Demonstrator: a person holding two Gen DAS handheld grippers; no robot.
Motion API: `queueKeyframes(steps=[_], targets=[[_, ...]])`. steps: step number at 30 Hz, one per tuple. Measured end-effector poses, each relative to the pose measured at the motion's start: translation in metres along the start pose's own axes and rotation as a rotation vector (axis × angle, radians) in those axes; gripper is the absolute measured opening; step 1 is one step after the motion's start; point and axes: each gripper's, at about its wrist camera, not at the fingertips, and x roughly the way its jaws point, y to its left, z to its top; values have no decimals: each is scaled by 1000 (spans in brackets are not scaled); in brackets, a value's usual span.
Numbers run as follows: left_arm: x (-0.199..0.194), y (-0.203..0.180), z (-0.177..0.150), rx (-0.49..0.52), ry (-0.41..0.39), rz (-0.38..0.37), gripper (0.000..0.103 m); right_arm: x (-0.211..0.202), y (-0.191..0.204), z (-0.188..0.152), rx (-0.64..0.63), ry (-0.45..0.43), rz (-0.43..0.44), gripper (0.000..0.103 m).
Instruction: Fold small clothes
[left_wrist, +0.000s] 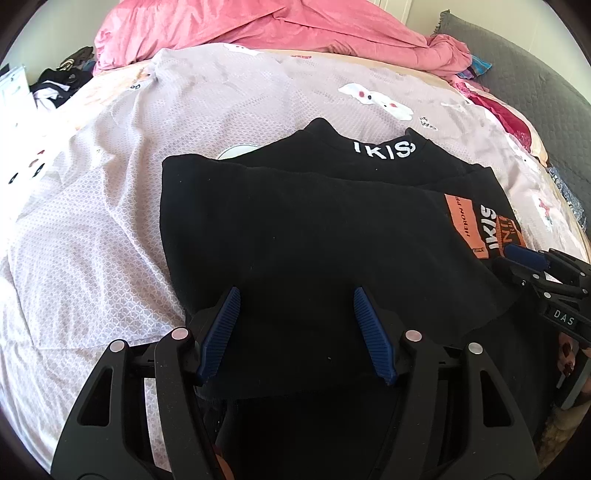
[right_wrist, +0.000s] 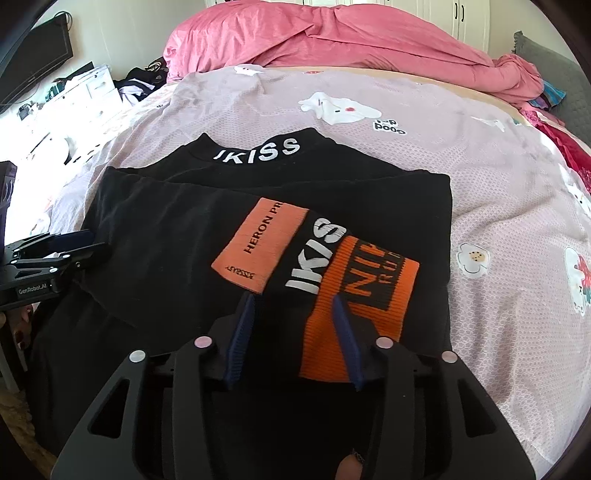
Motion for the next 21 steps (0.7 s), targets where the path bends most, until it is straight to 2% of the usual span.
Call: queueKeyframes(steps=[11,13,21], targets=[[-12,8,-5,-49,-19,-38,56,-19,-12,3,74,-43,33,70],[-19,12,-8,-72,-32,-48,56,-26,-14,4,87,-62,39,77],[-57,33,-15,-126,-114,-21,62,-48,-17,-1,115,-127,60,85]])
